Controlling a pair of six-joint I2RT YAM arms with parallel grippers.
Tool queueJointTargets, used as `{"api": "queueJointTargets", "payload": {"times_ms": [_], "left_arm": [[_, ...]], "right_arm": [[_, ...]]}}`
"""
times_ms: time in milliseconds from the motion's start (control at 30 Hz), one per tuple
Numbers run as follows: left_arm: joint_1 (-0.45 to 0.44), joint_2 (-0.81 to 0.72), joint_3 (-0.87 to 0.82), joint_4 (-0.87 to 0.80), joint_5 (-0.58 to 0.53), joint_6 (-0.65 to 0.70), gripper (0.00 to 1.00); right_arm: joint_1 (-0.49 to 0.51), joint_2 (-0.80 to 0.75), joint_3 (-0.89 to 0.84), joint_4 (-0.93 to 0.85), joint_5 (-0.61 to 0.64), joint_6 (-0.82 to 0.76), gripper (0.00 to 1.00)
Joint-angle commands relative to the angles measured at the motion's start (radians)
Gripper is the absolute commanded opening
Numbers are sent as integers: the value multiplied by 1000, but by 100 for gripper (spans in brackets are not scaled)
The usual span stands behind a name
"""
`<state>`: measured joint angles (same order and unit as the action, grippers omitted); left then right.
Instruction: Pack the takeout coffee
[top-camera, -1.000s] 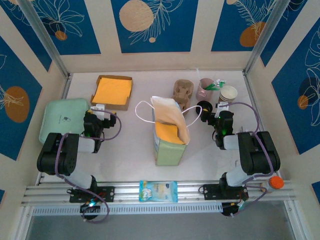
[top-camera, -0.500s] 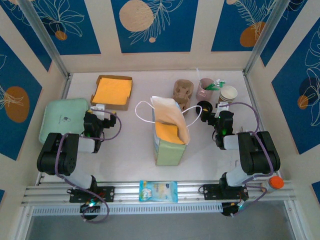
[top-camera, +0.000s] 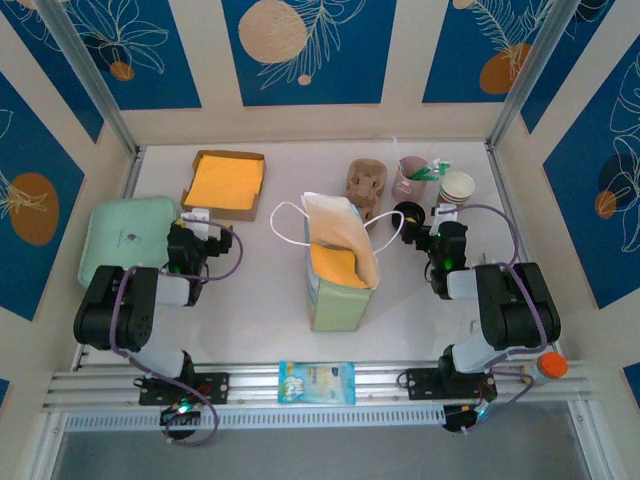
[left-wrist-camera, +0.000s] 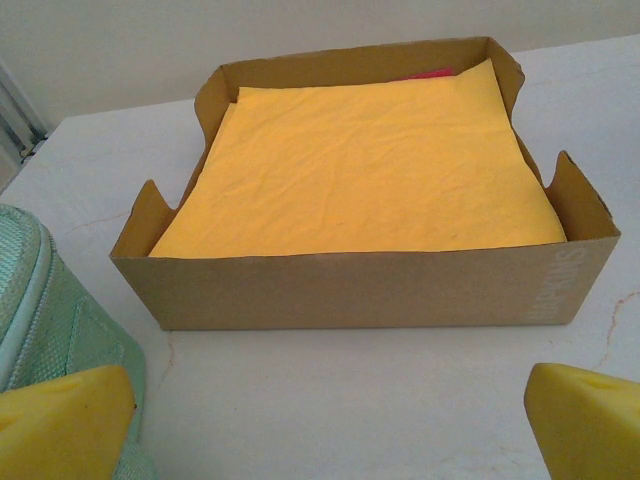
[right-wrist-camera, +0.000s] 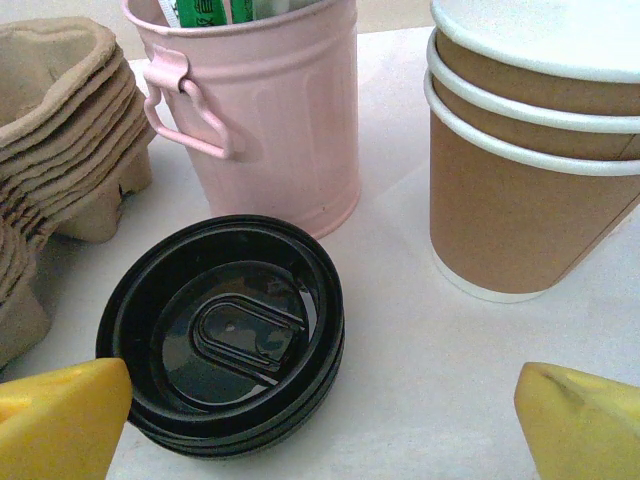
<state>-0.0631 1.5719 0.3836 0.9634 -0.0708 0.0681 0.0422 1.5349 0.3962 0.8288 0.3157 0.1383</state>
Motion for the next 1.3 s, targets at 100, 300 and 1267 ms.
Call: {"api": "queueJointTargets", "payload": {"times_ms": [100,300,1267], "left_arm": [[0,-9,-8,-28,20,-25,100],[0,-10,-8,-29,20,-25,100],[-1,-1,14,-61,60,-11,100]], "right_arm": [[5,-12,-5,30,23,9,99],[5,-12,-5,30,24,8,99],[-5,-12,-2,20,-29,1,99]]}}
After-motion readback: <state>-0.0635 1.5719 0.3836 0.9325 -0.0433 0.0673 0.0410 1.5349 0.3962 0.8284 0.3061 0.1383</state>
